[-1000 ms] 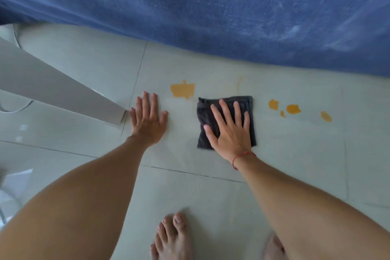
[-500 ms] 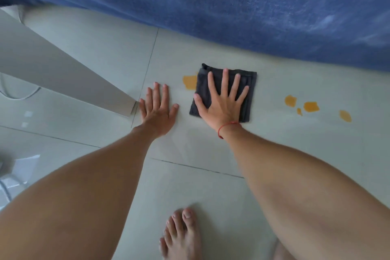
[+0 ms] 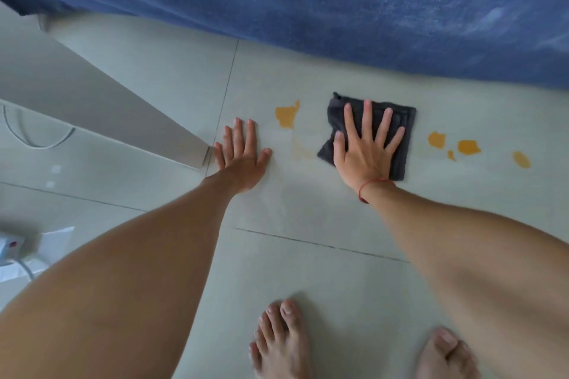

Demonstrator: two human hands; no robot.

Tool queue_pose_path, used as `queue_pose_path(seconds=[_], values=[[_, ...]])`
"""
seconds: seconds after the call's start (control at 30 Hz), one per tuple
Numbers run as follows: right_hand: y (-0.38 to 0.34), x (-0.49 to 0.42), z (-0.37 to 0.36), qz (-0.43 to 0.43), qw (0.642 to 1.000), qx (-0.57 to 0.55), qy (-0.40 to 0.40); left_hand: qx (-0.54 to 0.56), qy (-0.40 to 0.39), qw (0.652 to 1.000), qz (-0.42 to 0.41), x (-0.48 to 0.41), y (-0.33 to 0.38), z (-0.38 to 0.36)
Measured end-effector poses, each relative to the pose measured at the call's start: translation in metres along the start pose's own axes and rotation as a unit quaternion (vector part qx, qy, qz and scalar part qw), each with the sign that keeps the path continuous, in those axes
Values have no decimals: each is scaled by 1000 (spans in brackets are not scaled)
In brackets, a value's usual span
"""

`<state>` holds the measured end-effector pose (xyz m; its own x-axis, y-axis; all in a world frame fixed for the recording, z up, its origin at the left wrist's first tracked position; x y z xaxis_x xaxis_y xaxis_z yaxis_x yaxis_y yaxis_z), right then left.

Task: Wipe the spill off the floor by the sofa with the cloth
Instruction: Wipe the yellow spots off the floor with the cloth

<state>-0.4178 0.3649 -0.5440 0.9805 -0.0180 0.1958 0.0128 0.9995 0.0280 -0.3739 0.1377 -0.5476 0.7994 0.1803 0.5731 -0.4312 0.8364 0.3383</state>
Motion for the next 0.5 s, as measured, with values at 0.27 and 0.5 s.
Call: queue_pose_path(seconds=[0.27, 0.5], values=[[-106, -12, 12, 167, 986, -9, -2, 2, -13, 1000, -5, 0, 0, 1], [-25, 16, 4, 267, 963, 40, 20, 15, -28, 999, -8, -1, -1, 1]])
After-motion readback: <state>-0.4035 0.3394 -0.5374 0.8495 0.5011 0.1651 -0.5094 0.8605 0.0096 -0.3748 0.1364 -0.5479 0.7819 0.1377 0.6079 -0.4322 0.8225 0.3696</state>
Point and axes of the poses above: each hand's wrist, its own x-axis away from the middle knuckle, its own z-axis out of the back of the hand, y = z × x, the point moved 6 cm from there along -x, towards the middle knuckle, and after that the axes turned 8 degrees about x, right-handed, at the moved point
